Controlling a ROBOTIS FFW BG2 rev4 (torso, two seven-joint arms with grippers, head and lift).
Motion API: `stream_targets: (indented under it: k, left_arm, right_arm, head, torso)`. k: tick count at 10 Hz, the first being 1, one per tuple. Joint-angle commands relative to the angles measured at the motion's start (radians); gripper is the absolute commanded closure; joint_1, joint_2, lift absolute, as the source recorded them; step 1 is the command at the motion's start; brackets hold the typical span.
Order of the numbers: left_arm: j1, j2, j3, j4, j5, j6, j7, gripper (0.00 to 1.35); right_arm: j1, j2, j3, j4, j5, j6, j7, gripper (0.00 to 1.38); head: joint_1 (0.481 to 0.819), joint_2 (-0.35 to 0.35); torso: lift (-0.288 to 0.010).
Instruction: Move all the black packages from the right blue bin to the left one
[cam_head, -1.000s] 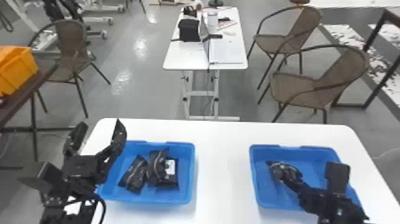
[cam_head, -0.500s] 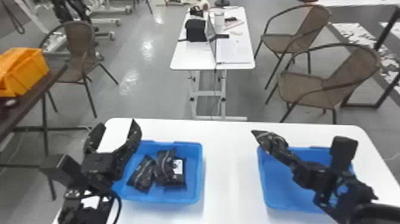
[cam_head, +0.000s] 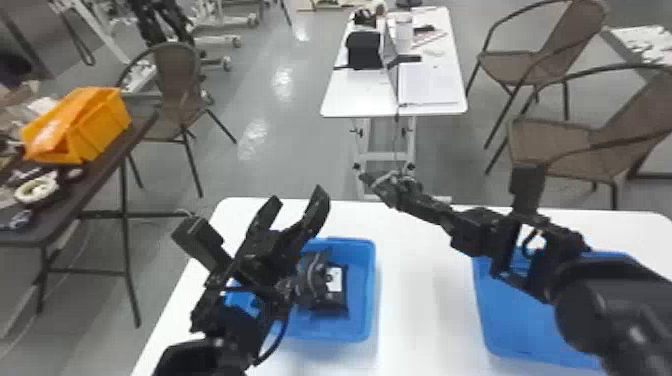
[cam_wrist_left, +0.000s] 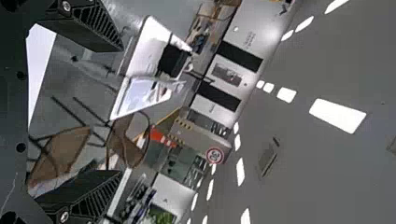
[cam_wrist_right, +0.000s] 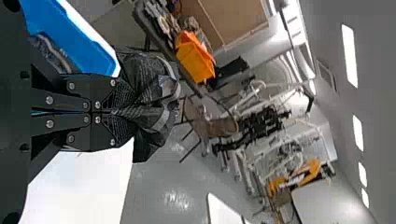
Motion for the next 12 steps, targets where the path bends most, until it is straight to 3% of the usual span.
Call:
stream_targets:
  k: [1,6,9,11,12]
  left_arm:
    - [-0.037,-0.007,-0.001,0.001,0.058,0.112,-0.033,0.09]
    - [-0.066,-0.012,-0.003,0.032,0.08,0.192,-0.05,0.09]
    - [-0.073,-0.012,0.005,0.032,0.057,0.197,-0.048,0.12]
    - [-0.073,-0.012,0.008,0.028,0.031,0.194,-0.045,0.5]
    - [-0.072,-0.012,0.011,0.021,-0.006,0.192,-0.044,0.9]
  right_arm:
    - [-0.062,0.009,0.059,0.039,-0.01,-0.014,0.015,1.16]
    - [-0.124,0.007,0.221,0.084,-0.15,-0.009,0.017,1.16]
    - [-0.131,0.004,0.244,0.093,-0.175,-0.003,0.017,1.16]
    - [-0.126,0.003,0.243,0.094,-0.178,-0.002,0.017,1.16]
    - [-0.126,0.003,0.243,0.094,-0.179,-0.002,0.017,1.16]
  head:
    - [0.695,0.175]
    - [0.695,0.208]
    - [0.695,0.238]
    - [0.695,0.244]
    - [0.695,0.245]
  torso:
    - [0.0]
    - [0.0]
    - [0.0]
    - [0.0]
    - [0.0]
